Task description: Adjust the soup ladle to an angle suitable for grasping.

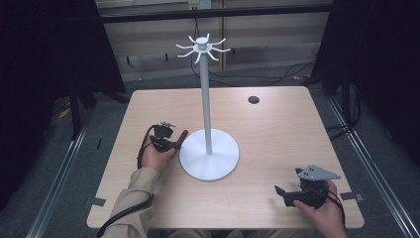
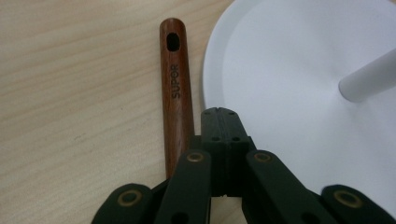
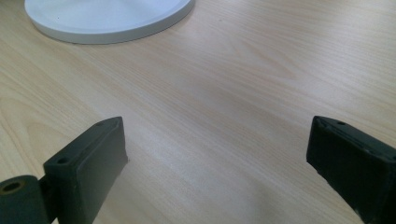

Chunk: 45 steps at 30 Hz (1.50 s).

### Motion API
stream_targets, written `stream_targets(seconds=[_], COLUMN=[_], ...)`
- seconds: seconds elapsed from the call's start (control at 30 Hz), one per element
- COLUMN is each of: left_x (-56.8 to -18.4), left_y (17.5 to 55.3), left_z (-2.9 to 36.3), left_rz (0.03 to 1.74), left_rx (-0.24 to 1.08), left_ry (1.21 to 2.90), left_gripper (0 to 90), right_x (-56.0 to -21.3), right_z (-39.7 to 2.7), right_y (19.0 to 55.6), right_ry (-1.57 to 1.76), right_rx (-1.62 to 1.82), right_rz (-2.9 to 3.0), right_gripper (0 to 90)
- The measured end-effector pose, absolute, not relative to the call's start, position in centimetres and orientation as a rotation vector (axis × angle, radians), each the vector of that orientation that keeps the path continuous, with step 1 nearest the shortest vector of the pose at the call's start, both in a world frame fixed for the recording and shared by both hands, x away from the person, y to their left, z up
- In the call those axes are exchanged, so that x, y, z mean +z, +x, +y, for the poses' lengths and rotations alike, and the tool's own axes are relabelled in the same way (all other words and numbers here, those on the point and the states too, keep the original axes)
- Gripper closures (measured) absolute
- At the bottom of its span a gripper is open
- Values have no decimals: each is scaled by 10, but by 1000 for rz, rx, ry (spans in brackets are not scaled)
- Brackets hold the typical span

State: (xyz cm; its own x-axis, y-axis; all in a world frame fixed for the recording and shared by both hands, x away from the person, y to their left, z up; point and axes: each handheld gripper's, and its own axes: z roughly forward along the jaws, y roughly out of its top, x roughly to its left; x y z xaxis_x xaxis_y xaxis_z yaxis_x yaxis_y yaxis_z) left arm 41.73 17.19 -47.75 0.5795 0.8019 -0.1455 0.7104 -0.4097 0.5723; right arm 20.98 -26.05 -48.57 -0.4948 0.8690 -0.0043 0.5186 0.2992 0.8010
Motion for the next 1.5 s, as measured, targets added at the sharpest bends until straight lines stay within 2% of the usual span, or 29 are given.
stream_targets(seconds=[0.57, 0.87, 1.03, 1.27, 1.5], left_x=[-481, -473, -461, -458, -458], left_y=[431, 431, 426, 420, 419], left_z=[187, 193, 192, 199, 202], left_rz=[1283, 1290, 1270, 1311, 1343], left_rx=[247, 217, 230, 244, 273], left_ry=[2228, 2201, 2257, 2280, 2316], left_gripper=[900, 894, 783, 675, 627], right_x=[-488, -489, -488, -486, -485], right_z=[-261, -261, -261, -261, -260], right_y=[211, 211, 211, 210, 210], right_ry=[1241, 1244, 1245, 1242, 1241], right_rx=[1061, 1059, 1066, 1066, 1072], right_rz=[2136, 2138, 2137, 2129, 2121], right_gripper=[45, 45, 45, 45, 45])
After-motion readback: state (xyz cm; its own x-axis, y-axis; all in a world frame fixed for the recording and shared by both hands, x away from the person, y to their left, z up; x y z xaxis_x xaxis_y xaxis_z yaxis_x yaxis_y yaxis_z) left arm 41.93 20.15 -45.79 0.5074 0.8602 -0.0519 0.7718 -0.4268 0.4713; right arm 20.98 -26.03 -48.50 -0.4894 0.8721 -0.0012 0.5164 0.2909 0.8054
